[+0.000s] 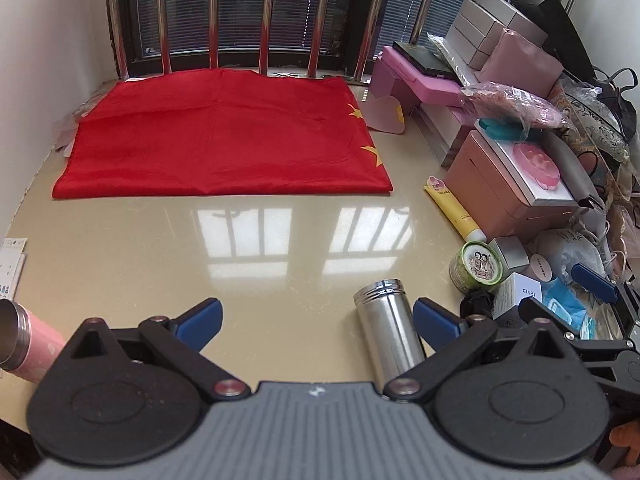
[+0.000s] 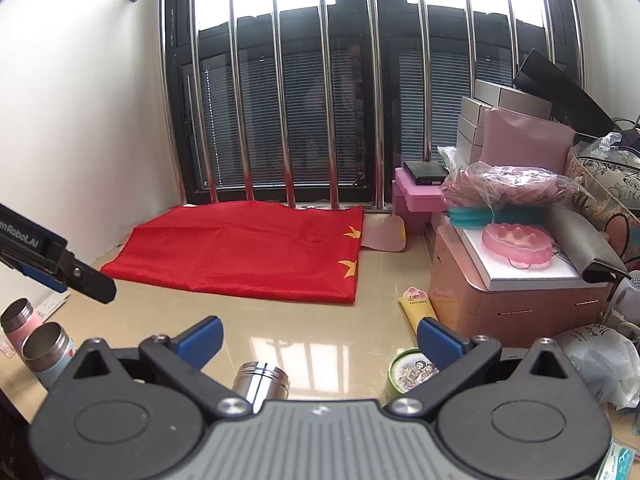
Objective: Flip cup upright
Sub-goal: 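Open the left gripper and pull it back from the thermos, then grasp the upright silver thermos with the right gripper and lift it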
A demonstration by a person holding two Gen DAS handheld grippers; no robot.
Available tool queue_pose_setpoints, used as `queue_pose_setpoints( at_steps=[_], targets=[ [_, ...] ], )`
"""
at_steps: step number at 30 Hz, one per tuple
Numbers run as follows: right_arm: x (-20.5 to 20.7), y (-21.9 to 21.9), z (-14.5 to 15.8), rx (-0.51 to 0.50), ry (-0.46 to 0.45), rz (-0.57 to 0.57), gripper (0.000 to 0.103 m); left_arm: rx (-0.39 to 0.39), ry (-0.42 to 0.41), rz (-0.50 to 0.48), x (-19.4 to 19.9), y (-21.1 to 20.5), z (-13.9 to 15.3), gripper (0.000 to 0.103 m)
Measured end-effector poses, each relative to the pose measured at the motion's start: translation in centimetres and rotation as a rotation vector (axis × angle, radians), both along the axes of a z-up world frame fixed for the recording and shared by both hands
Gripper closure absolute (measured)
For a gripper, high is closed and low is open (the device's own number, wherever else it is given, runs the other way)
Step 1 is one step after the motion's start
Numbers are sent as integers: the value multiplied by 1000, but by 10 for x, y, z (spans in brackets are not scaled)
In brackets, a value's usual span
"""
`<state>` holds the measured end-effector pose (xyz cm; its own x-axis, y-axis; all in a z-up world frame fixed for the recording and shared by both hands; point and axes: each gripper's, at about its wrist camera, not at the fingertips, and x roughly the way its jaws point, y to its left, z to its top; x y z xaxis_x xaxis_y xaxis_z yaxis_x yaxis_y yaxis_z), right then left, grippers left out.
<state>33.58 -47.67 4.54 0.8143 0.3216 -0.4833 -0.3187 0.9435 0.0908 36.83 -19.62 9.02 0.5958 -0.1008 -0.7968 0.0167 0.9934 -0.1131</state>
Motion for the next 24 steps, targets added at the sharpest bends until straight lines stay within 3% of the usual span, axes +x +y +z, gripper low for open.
queue_pose_setpoints(
  at_steps=[7, 11, 14, 19, 24],
  targets=[
    [-44, 41, 11, -45, 59, -26, 0, 39, -61, -59, -61, 31, 6, 0],
    [-60, 69, 7, -103, 149, -46, 0, 59, -77, -95, -91, 42, -6, 0],
    [-61, 83, -7, -103, 223, 1, 0, 111, -61, -81, -102, 46, -24, 0],
    [-24, 98, -35, -156, 305, 62, 0, 106, -54, 0, -96, 54, -50, 0],
    [23, 99, -58, -147, 422, 74, 0, 83, -36, 15, -80, 57, -71, 0]
  ],
)
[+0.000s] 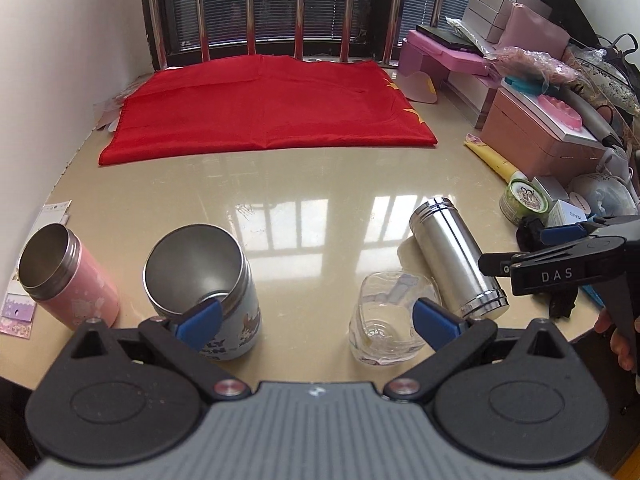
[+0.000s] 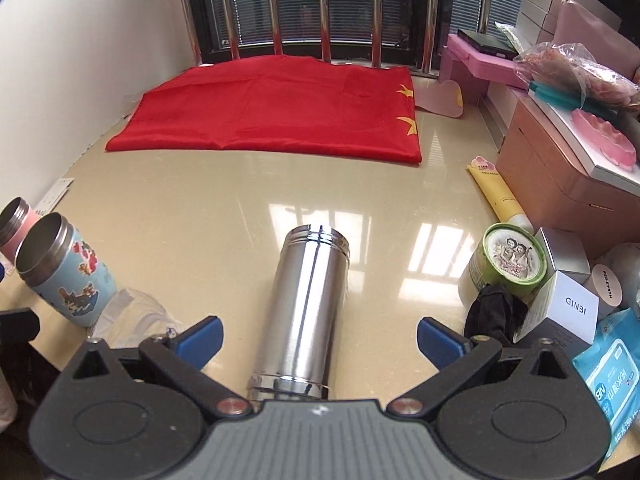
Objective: Flip cup upright
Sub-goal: 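Grasp the upright silver thermos with the right gripper and lift it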
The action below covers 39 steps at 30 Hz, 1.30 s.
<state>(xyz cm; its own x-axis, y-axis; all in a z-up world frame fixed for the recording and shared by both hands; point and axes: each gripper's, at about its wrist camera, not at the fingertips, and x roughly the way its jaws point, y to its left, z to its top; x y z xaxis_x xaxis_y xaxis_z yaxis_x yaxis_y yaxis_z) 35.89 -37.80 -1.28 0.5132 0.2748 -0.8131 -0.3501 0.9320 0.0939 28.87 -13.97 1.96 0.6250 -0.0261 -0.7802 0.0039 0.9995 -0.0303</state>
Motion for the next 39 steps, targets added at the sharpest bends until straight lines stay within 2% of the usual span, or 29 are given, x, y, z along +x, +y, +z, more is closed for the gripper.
queue_pose_setpoints(
  at_steps=[4, 7, 8, 9, 11, 13, 15, 19, 22, 29, 33, 34, 36, 39],
  targets=[
    [42, 8, -26, 79, 180, 7, 0, 18, -5, -31, 7, 1, -5, 0],
    [65, 17, -43, 84, 252, -3, 1, 11, -4, -32, 13, 2, -7, 0],
    [69, 20, -46, 77, 258, -6, 6, 9, -5, -29, 14, 3, -7, 0],
    [74, 23, -51, 72, 267, -4, 16, 7, -9, -28, 15, 3, -6, 0],
    [83, 28, -62, 83, 306, -2, 28, -3, -11, -27, 16, 4, -6, 0],
    [92, 28, -74, 125, 368, -6, 38, -12, -12, -24, 16, 5, -5, 0],
    [92, 32, -76, 105, 357, 24, 40, -16, -11, -20, 16, 5, -6, 0],
    [80, 33, -63, -5, 301, 172, 40, -28, -12, -22, 14, 5, -5, 0],
    [75, 29, -63, -60, 313, 222, 40, -39, -5, -27, 12, 2, -6, 0],
    [97, 38, -66, -95, 339, 230, 39, -49, -8, -18, 10, 1, -6, 0],
    [113, 56, -67, -144, 328, 228, 28, -50, -10, -7, 8, 4, -3, 0],
    [118, 60, -66, -139, 331, 223, 29, -50, -9, -3, 8, 4, -3, 0],
    [125, 61, -64, -108, 339, 201, 41, -51, -10, 2, 10, 5, -3, 0],
    [116, 53, -53, -60, 297, 185, 41, -56, -18, -14, 10, 3, -3, 0]
  ],
)
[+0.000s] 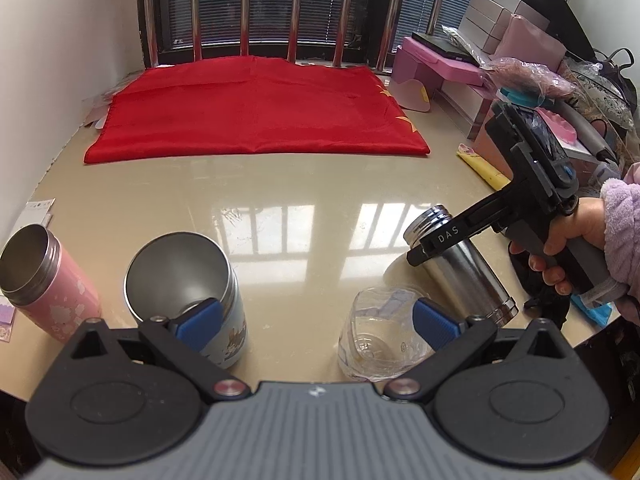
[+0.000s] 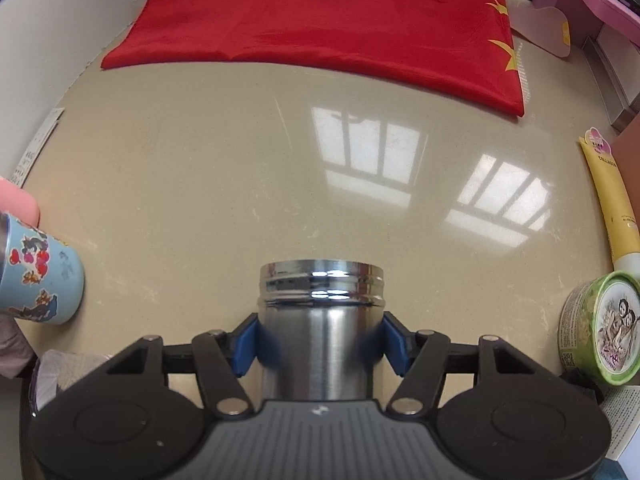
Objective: Flip cup upright
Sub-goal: 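Grasp the upright silver thermos with the right gripper and lift it, then carry the thermos with the right gripper and set it beside the clear cup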
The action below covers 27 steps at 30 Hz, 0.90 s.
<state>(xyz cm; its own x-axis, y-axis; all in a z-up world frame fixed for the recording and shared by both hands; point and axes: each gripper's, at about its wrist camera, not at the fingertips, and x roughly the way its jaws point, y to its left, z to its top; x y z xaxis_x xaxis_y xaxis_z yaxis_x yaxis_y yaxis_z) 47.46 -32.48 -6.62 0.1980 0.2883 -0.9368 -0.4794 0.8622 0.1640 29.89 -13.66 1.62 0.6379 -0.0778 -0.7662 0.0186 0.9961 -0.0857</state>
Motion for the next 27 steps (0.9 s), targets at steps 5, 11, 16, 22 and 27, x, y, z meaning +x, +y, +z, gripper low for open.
queue_pose_setpoints(
  at_steps=[5, 11, 16, 22, 27],
  targets=[
    [-46, -37, 37, 142, -198, -58, 41, -40, -51, -61, -8, -10, -7, 0],
    [-112, -57, 58, 250, -513, -104, 42, -47, -155, -148, -31, -29, -23, 0],
    [-151, -48, 52, 281, -692, -92, 42, -36, -177, -176, -45, -36, -40, 0],
    [-161, -29, 43, 228, -728, -58, 42, -24, -171, -170, -55, -30, -50, 0],
    [-153, -29, 43, 214, -670, -77, 42, -18, -173, -162, -59, -25, -50, 0]
  ],
)
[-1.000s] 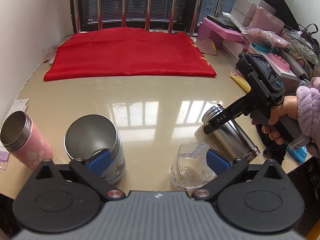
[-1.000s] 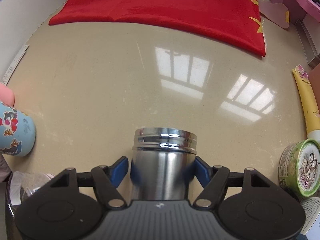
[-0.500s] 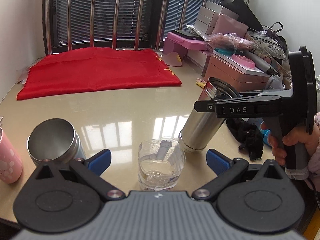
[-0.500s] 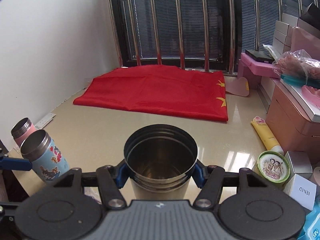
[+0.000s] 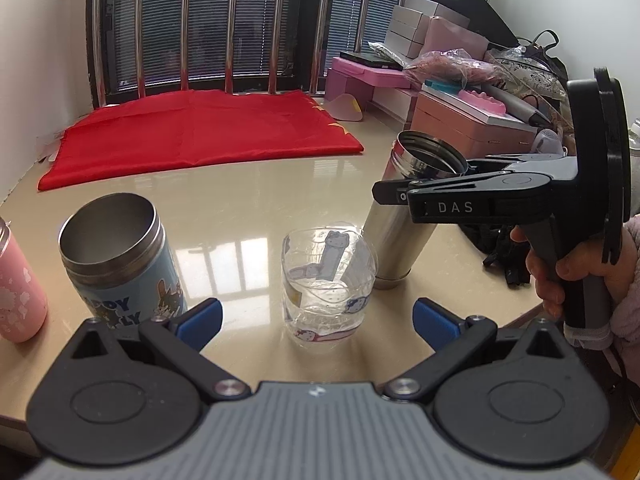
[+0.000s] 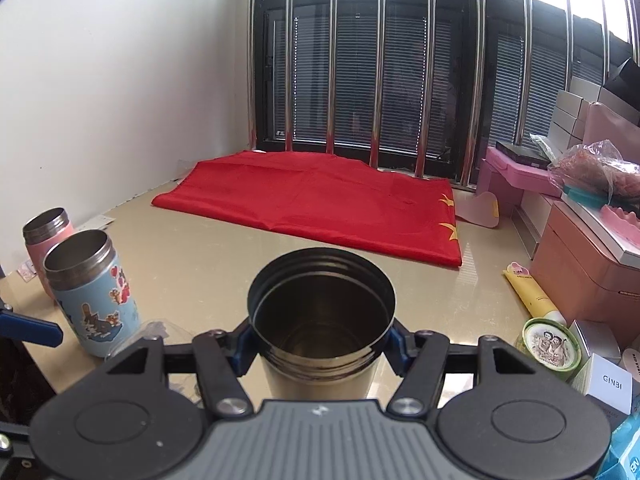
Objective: Flip cup upright
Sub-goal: 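Carry the thermos with the right gripper and set it beside the clear cup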
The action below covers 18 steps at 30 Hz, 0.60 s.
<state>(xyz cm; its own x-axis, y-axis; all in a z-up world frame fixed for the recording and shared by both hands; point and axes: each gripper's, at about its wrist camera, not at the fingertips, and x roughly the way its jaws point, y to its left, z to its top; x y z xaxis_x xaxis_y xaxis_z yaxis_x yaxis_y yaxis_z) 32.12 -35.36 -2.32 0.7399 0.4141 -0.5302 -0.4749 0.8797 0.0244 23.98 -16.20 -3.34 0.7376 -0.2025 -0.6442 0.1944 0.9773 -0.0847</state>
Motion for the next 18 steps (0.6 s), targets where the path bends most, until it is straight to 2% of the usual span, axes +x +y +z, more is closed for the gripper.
queue_pose_setpoints(
  at_steps=[4, 7, 10, 12, 15, 18],
  targets=[
    [14, -4, -2, 36, 65, -10, 41, -3, -9, 8, -3, 1, 2, 0],
    [15, -6, -5, 47, 61, -11, 41, -2, -21, 7, -4, 3, 4, 0],
    [11, -9, -6, 62, 24, -21, 25, 0, -37, 11, -5, 4, 4, 0],
    [6, -12, -6, 94, 0, -20, 11, -1, -47, 16, -6, 5, 3, 0],
    [-11, -17, -2, 123, -79, -32, 2, -6, -73, 27, -14, 7, 2, 0],
    [-34, -19, 3, 140, -140, -59, 0, -20, -108, 49, -27, 10, 3, 0]
  ],
)
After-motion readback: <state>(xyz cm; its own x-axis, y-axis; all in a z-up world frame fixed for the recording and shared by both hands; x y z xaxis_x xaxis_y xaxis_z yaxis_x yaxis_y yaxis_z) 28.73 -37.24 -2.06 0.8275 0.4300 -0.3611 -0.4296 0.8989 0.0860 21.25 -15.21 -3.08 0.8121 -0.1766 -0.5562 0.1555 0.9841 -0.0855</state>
